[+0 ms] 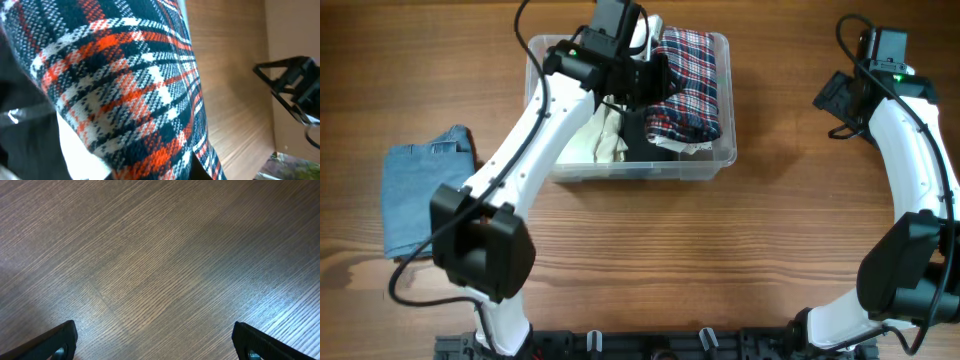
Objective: Pack container
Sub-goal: 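Carry the red-plaid cloth with the left gripper over the bin, then lower the plaid cloth into the bin's right side and press it down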
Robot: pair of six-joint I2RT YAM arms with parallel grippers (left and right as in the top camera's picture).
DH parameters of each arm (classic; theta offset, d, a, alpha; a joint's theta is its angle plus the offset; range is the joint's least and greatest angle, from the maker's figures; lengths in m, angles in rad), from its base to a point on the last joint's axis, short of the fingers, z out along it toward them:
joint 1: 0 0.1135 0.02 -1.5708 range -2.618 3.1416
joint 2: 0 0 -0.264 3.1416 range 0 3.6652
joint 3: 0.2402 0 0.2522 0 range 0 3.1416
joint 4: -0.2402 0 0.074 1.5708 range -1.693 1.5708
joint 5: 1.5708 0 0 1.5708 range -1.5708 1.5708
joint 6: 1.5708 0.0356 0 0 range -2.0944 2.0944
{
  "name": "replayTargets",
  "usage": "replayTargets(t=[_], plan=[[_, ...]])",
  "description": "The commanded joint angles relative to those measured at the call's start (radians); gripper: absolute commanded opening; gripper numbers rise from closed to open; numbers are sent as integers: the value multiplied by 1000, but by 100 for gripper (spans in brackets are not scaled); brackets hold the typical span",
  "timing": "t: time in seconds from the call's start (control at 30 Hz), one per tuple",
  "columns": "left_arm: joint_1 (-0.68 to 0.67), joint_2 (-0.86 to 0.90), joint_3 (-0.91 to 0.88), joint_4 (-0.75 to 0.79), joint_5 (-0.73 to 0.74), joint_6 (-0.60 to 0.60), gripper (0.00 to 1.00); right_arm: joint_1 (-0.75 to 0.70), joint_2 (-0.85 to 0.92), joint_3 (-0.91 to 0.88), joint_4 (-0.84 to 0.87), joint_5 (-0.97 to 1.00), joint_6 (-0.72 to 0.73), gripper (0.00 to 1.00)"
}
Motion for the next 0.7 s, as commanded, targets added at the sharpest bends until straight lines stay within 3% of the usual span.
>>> replayTargets(t=[0.0,0.47,0.6,0.67], plan=[[-1,19,7,35,-2,-17,4,-2,12,0,3,-2,14,100],[-26,70,7,35,-47,-43,5,-2,12,0,4,-2,13,99],[-43,91,7,26,-84,-42,14,-2,12,0,4,-2,13,100],[-43,91,7,22,-88,-42,36,-2,12,0,4,-2,13,100]])
